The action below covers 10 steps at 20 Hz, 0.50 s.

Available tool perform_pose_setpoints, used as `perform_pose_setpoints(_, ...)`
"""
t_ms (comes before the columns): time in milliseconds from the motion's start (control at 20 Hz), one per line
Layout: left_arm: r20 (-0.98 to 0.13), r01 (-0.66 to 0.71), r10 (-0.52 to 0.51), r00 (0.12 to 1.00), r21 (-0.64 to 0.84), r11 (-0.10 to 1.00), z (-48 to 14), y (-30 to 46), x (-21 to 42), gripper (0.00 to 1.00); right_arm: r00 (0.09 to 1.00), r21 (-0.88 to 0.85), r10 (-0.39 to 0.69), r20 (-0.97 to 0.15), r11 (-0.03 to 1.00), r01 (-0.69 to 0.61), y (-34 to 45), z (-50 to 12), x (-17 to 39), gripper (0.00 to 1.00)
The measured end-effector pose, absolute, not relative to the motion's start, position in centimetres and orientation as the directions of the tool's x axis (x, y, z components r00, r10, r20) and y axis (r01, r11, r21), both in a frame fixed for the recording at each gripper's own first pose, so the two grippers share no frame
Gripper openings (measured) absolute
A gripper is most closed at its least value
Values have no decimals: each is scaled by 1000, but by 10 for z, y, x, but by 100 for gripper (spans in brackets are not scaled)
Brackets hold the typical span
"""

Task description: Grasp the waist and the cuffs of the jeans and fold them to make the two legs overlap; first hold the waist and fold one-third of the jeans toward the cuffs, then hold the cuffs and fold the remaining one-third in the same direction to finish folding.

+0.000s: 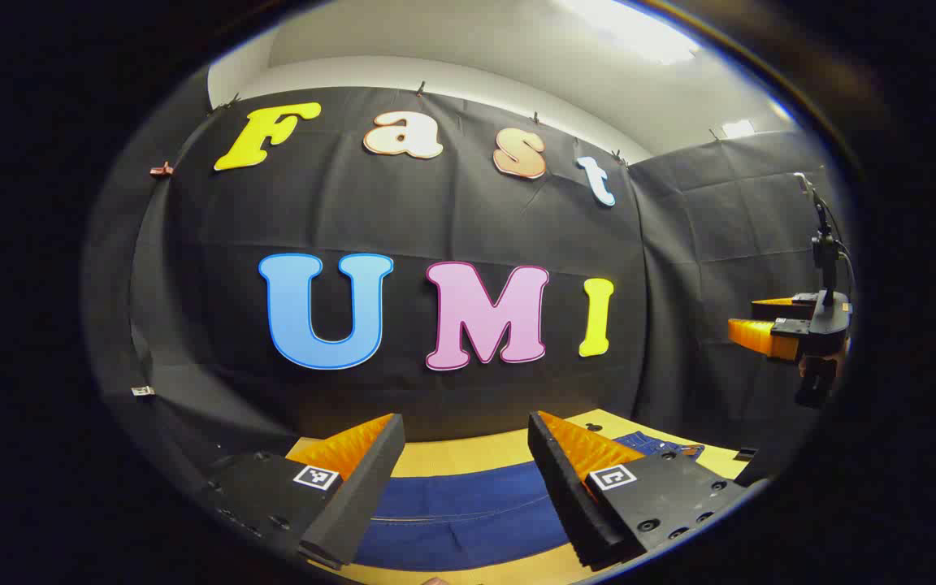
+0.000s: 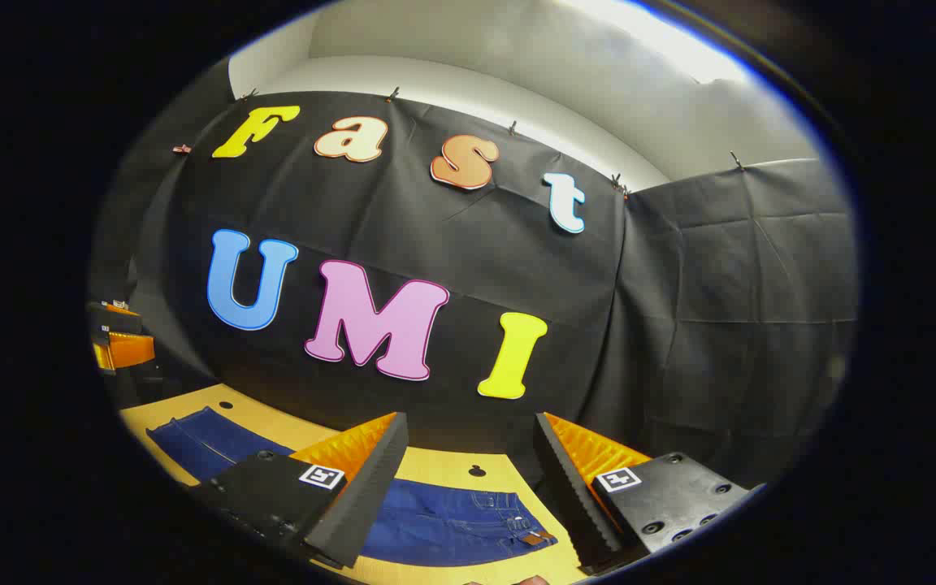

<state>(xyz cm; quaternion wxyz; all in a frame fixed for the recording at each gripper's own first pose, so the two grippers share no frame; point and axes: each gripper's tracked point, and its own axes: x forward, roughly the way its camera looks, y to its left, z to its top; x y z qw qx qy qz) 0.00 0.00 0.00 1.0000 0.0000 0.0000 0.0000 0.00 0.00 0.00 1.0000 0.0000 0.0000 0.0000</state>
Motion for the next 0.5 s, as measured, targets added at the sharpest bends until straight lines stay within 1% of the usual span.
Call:
perform_pose_setpoints(50,-2,-1,1,1000,0,1000,-1,2,-1,96,1000,0,-1,-3,1000,1,0,0,0,96)
perform_pose_setpoints(100,-2,-5,5,1000,-3,1000,0,3,-2,96,1000,-1,-1,-3,1000,1,0,0,1,98)
perform_pose_setpoints(200,-4,-9,9,1000,-17,1000,-2,6,-3,96,1000,0,0,-1,1000,0,1,1,0,96)
perform_pose_setpoints(300,-6,-15,15,1000,-32,999,-3,9,-4,96,1000,0,1,0,1000,-1,2,3,0,98)
perform_pose_setpoints(350,-9,-18,18,1000,-34,999,-5,10,-5,96,1000,3,1,2,1000,-1,2,4,1,96)
perform_pose_setpoints(500,-4,-19,19,1000,-14,1000,-4,11,-8,96,1000,12,-8,4,1000,8,-1,6,0,96)
